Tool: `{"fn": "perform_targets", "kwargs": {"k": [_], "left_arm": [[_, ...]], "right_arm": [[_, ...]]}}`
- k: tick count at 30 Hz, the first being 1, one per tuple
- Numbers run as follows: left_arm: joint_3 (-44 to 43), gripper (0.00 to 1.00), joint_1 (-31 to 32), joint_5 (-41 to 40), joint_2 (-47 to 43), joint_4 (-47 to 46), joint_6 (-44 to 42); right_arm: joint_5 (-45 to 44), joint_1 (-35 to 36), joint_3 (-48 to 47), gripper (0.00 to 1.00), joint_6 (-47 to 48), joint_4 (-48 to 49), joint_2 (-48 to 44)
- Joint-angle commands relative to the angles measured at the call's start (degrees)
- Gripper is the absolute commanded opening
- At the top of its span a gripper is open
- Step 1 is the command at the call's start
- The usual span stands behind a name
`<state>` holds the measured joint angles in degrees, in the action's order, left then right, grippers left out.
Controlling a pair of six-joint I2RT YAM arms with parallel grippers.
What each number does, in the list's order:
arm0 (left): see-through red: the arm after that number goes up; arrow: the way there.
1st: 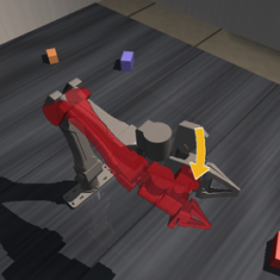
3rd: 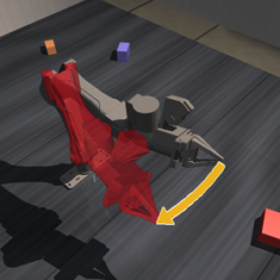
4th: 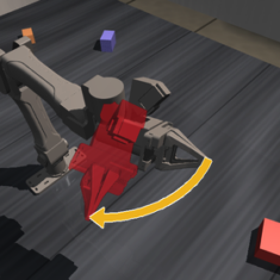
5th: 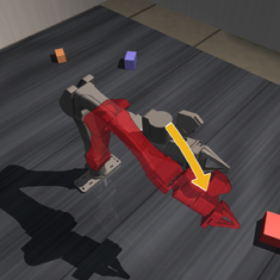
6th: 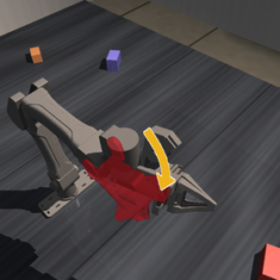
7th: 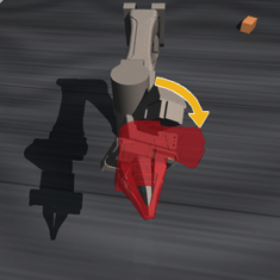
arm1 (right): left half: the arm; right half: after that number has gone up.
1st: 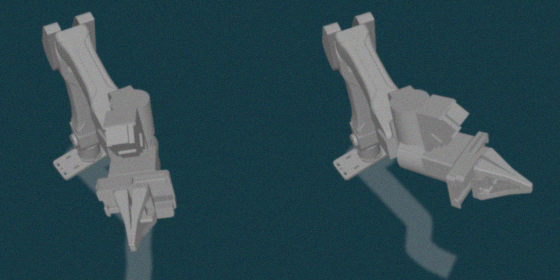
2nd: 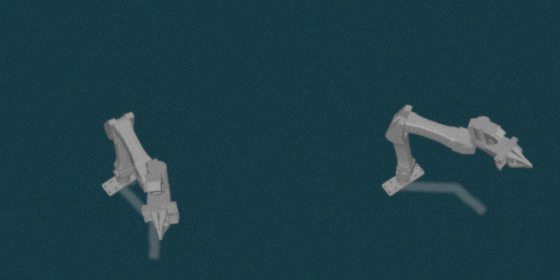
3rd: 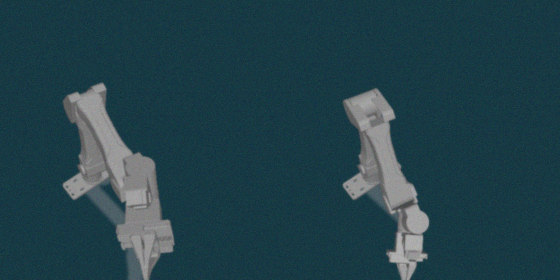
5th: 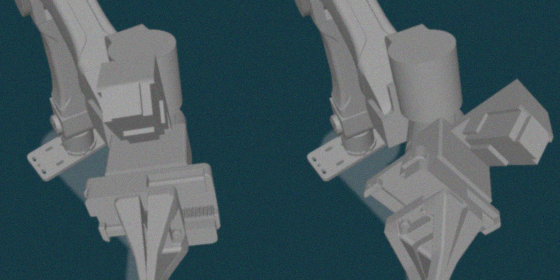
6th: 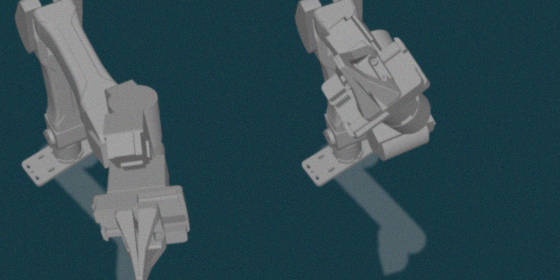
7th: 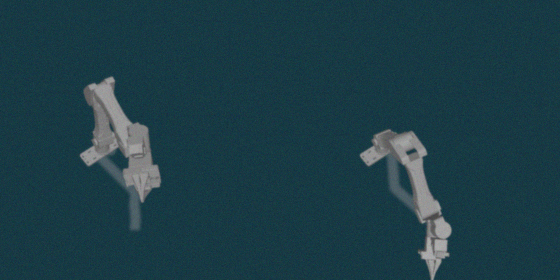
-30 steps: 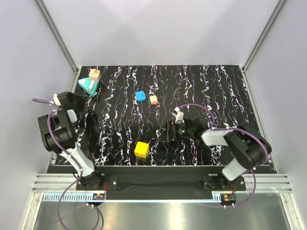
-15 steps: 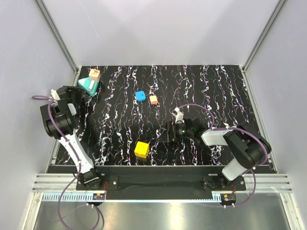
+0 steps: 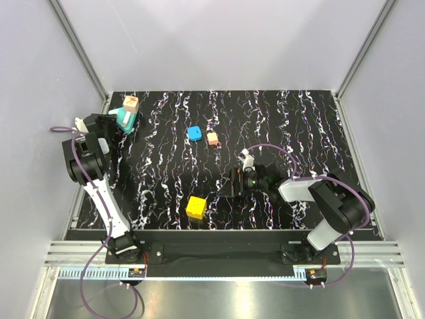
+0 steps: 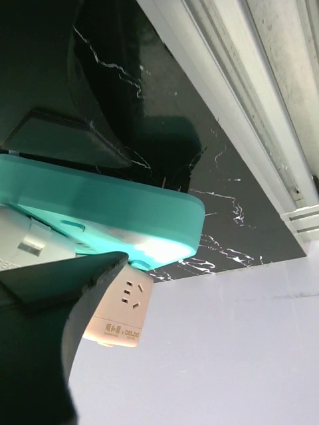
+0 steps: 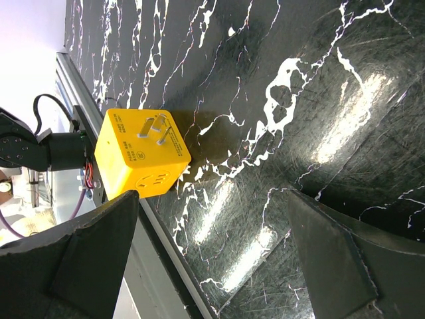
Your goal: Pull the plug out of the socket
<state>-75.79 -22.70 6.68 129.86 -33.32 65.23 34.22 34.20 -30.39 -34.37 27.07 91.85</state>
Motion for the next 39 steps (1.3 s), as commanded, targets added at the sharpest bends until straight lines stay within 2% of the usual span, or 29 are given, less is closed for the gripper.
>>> {"fn": "perform_targets", "kwargs": {"k": [1,7,11,12,15,20,24,28,32,39], "left_arm": [[-2.52,0.55,-0.24,0.26,1.36,-1.22,-0.63],[-3.57,0.43,-0.33,2.28,2.93,-0.43,-0.98],[-2.09,0.29,-0.24,2.64,2.77,-1.48,-1.07],[-0.78,0.22,-0.24,2.64,2.33,-2.44,-1.07],[2.47,0.10,-0.24,3.25,1.36,-4.46,-1.16],[9.86,0.00,0.46,3.43,-3.20,-7.19,-1.42],[20.30,0.00,0.90,2.47,-10.30,-12.98,-1.16],[23.84,0.00,1.77,6.15,-15.94,-12.74,-0.10],[30.94,0.00,4.06,5.63,-23.15,-10.01,-0.72],[44.40,0.00,5.74,5.36,-31.25,-15.01,0.59]], "right_arm": [[0.15,-0.53,0.33,1.00,0.44,-0.18,0.96],[0.24,-0.62,0.25,1.00,0.36,-0.09,1.13],[0.15,-0.71,0.25,1.00,0.36,-0.09,1.05],[0.15,-0.80,0.25,1.00,0.36,-0.09,1.05],[0.15,-0.71,0.33,1.00,0.44,-0.09,0.96],[0.15,-0.80,0.60,1.00,0.44,0.09,0.78],[0.24,-0.71,1.12,1.00,0.53,0.61,0.00],[0.41,-0.71,1.48,1.00,0.44,1.14,-0.10],[0.41,-0.80,1.30,1.00,0.18,1.23,0.34],[-0.55,-0.80,-0.01,1.00,-0.08,-0.17,1.83]]}}
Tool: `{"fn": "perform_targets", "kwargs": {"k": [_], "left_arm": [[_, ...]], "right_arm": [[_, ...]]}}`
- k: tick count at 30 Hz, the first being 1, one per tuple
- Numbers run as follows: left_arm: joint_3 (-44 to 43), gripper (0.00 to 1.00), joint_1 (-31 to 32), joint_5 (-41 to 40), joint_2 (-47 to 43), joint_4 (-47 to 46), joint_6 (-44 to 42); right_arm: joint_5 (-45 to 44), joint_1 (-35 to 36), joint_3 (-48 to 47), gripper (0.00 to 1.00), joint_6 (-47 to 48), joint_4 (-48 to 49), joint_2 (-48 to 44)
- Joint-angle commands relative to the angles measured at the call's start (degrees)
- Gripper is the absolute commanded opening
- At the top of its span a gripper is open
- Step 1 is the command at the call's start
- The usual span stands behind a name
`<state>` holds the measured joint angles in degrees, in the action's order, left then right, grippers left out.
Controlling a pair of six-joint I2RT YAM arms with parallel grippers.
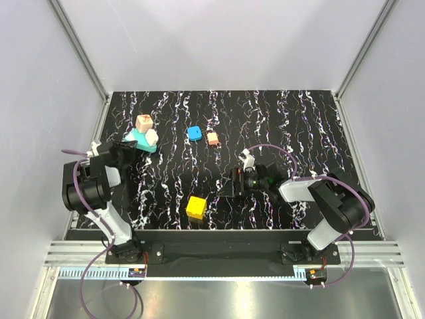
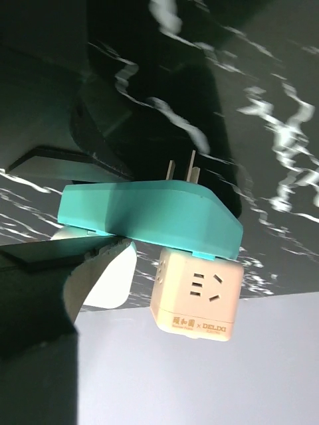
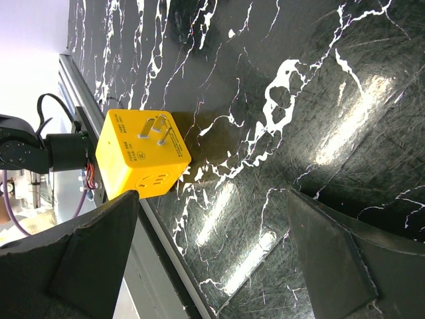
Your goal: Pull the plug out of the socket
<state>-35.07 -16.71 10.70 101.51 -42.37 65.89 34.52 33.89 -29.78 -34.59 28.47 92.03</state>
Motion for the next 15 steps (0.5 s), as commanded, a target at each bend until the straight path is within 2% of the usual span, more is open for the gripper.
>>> {"fn": "perform_targets", "kwargs": {"k": [1,7,12,15], "left_arm": [[4.74,0.00,-0.34,2.04,-2.99,-6.58,0.20],[15.27,0.00,-1.39,5.03,-5.09,-13.52,0.03],[19.95,0.00,-1.31,5.73,-6.50,-15.90,-1.90],[21.35,0.09,-1.57,7.22,-5.63,-18.96,-1.90]], "right_arm": [[-1.21,-0.40,-1.07,1.00,0.05,-2.88,2.10],[-3.58,-0.40,-5.37,1.00,0.57,-7.72,1.49],[-4.81,-0.31,-13.01,1.00,2.07,-14.83,-1.85],[-5.61,-0.31,-16.71,1.00,2.77,-18.00,-2.64]]}}
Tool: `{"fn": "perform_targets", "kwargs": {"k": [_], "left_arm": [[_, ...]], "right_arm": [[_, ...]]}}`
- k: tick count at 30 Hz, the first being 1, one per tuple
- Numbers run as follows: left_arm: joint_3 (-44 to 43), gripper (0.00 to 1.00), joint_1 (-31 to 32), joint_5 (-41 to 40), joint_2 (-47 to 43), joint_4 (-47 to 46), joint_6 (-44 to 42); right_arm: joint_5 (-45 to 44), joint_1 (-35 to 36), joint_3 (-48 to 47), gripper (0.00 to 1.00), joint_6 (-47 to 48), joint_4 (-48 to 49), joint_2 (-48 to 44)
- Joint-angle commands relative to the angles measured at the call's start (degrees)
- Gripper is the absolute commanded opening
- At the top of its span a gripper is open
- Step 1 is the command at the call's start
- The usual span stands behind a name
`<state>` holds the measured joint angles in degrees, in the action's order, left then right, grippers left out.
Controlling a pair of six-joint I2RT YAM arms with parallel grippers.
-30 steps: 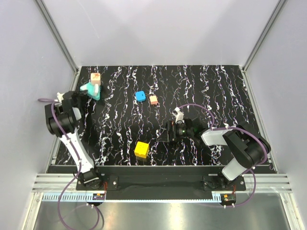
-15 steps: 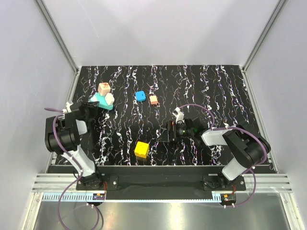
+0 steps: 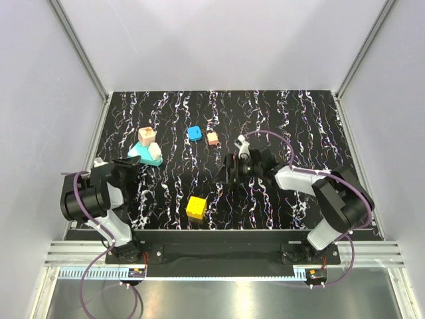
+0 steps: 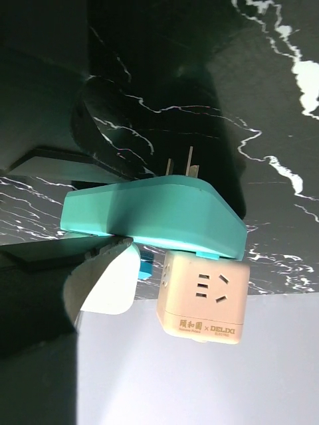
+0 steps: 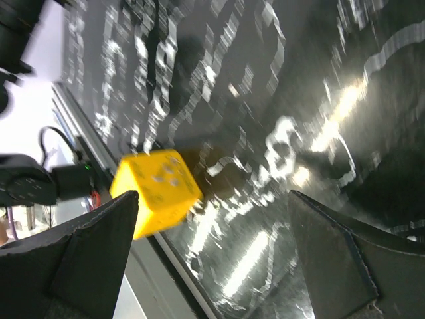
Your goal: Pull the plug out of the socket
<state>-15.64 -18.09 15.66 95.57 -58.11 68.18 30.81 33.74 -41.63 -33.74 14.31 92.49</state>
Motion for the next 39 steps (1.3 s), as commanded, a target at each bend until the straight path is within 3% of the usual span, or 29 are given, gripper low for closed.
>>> {"fn": "perform_targets", "kwargs": {"k": [1,8,16,18,21,22,28,32,39], "left_arm": [[2.10,0.20,-0.28,2.53,0.58,-3.76,-4.11],[1.49,0.49,-2.56,7.36,6.19,-9.21,-2.09],[1.22,0.54,-5.11,10.27,13.23,-17.38,2.56],[0.96,0.52,-5.47,11.06,14.29,-18.18,3.62],[1.05,0.42,-5.64,11.15,15.26,-19.76,4.33],[1.14,0.36,-5.73,11.15,15.26,-20.03,4.33],[0.52,0.25,-5.73,11.94,14.82,-18.89,3.36],[0.43,0.13,-5.64,11.94,15.00,-18.71,3.27],[-0.01,0.00,-5.56,12.20,15.79,-19.32,3.62]], "right_arm": [[-2.07,-0.16,-5.65,1.00,1.83,-4.72,-3.02],[-2.07,0.28,-14.60,1.00,0.78,-8.85,0.93],[-4.08,2.30,-32.42,1.00,1.57,-13.95,11.21],[-4.88,3.79,-36.75,1.00,1.39,-16.59,16.48],[-7.68,5.80,-45.80,1.00,0.87,-19.48,24.39],[-10.22,6.42,-50.52,1.00,1.47,-20.19,26.32],[-18.06,11.52,-68.11,0.99,8.24,-26.78,37.84],[-19.82,13.28,-72.80,0.98,10.62,-27.23,41.37],[-20.09,14.87,-80.53,0.90,11.94,-29.51,46.37]]}}
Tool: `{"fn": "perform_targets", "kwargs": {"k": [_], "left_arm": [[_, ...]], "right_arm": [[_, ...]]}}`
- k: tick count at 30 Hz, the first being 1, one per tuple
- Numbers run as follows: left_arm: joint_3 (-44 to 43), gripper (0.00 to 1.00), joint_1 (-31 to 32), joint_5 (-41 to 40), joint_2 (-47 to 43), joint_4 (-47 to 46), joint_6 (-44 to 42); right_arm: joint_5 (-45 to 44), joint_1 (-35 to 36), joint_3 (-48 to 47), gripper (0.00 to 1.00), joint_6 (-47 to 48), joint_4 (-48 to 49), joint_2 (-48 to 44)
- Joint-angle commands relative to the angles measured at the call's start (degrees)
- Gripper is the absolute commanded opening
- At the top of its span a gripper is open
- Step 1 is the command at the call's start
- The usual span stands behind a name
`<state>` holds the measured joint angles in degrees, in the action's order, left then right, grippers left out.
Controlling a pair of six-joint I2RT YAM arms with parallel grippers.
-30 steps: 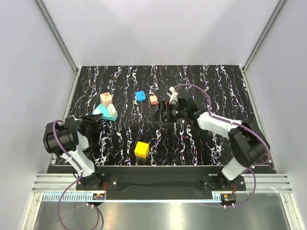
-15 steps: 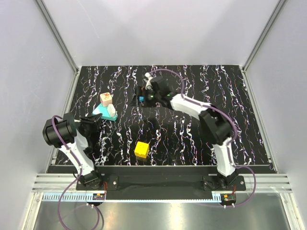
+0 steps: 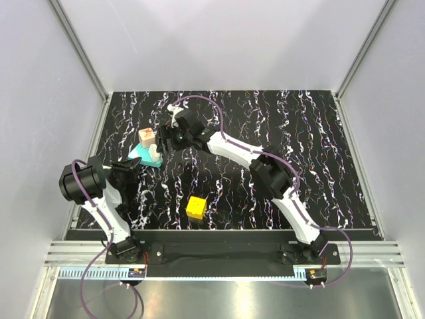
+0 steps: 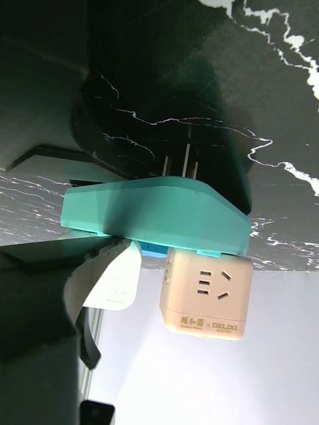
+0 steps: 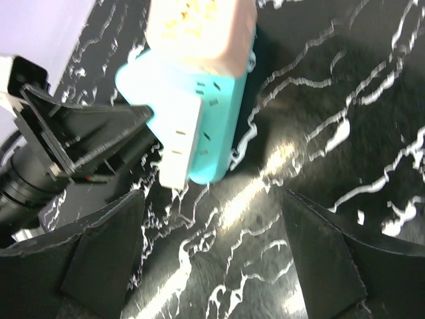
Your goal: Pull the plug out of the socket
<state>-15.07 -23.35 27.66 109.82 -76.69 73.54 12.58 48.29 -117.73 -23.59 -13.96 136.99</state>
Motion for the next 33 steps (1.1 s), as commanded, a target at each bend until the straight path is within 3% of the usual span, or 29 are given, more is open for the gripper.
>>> {"fn": "perform_targets", "kwargs": {"k": [1,10,23,33], "left_arm": [[-0.66,0.00,-0.29,0.38,1.54,-0.83,-1.73],[-0.31,0.00,0.15,-0.41,0.31,0.04,-2.87],[-0.66,0.00,1.82,-2.70,-3.73,6.02,-6.04],[-0.57,0.00,1.73,-2.70,-3.47,5.58,-5.69]], "right_arm": [[-1.86,0.48,-6.00,0.89,1.80,-1.34,3.10],[-2.39,2.95,-23.94,0.81,4.17,-8.54,14.70],[-5.63,4.88,-29.39,0.55,4.62,-9.07,18.31],[-8.45,5.58,-33.35,0.49,4.17,-10.13,20.51]]}}
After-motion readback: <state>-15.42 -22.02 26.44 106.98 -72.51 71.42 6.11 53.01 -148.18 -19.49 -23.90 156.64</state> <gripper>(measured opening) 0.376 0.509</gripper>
